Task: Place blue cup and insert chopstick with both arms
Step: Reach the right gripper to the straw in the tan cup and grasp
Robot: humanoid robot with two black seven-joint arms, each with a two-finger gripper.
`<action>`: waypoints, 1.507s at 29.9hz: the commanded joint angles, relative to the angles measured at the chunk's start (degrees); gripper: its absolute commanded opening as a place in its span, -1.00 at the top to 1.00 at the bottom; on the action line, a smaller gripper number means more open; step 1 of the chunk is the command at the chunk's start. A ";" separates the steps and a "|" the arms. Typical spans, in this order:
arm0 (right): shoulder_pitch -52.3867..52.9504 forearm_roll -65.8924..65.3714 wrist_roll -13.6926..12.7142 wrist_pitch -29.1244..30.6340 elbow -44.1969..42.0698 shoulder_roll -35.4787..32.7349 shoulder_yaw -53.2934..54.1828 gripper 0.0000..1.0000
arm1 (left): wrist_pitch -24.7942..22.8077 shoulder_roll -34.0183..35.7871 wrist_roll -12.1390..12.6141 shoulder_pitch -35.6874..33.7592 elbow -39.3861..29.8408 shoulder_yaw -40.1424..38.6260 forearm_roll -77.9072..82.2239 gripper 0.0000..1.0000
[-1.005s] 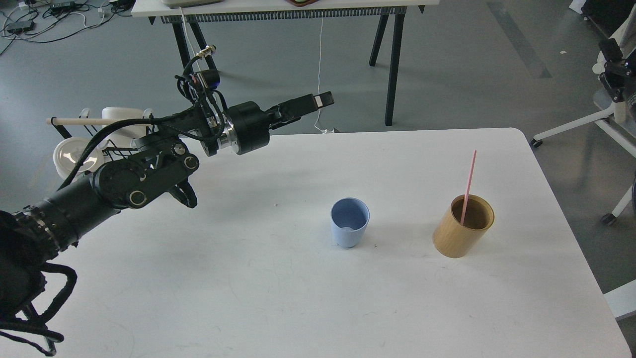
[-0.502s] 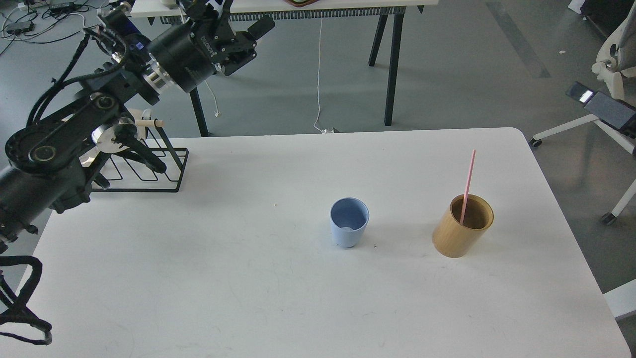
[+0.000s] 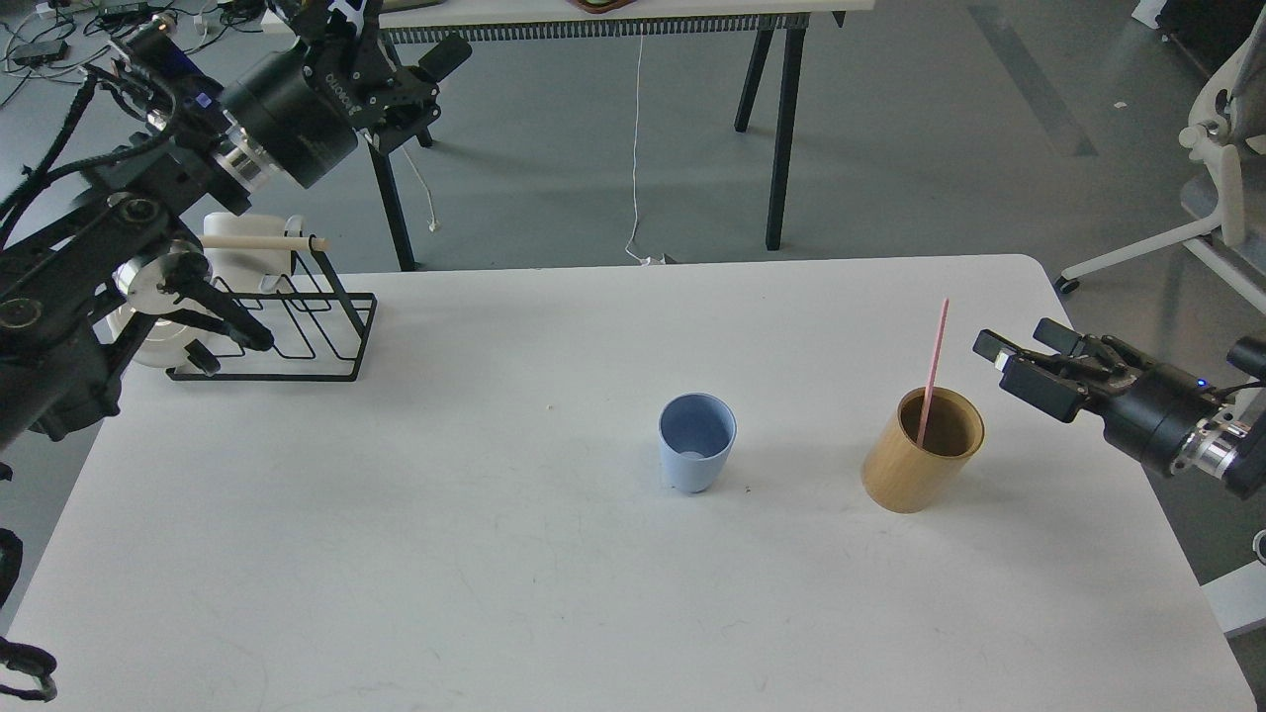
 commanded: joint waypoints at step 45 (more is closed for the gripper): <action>3.36 -0.90 0.01 0.25 -2.00 7.27 -0.02 0.99 | 0.01 -0.66 -0.01 3.29 0.70 -0.11 0.02 -0.98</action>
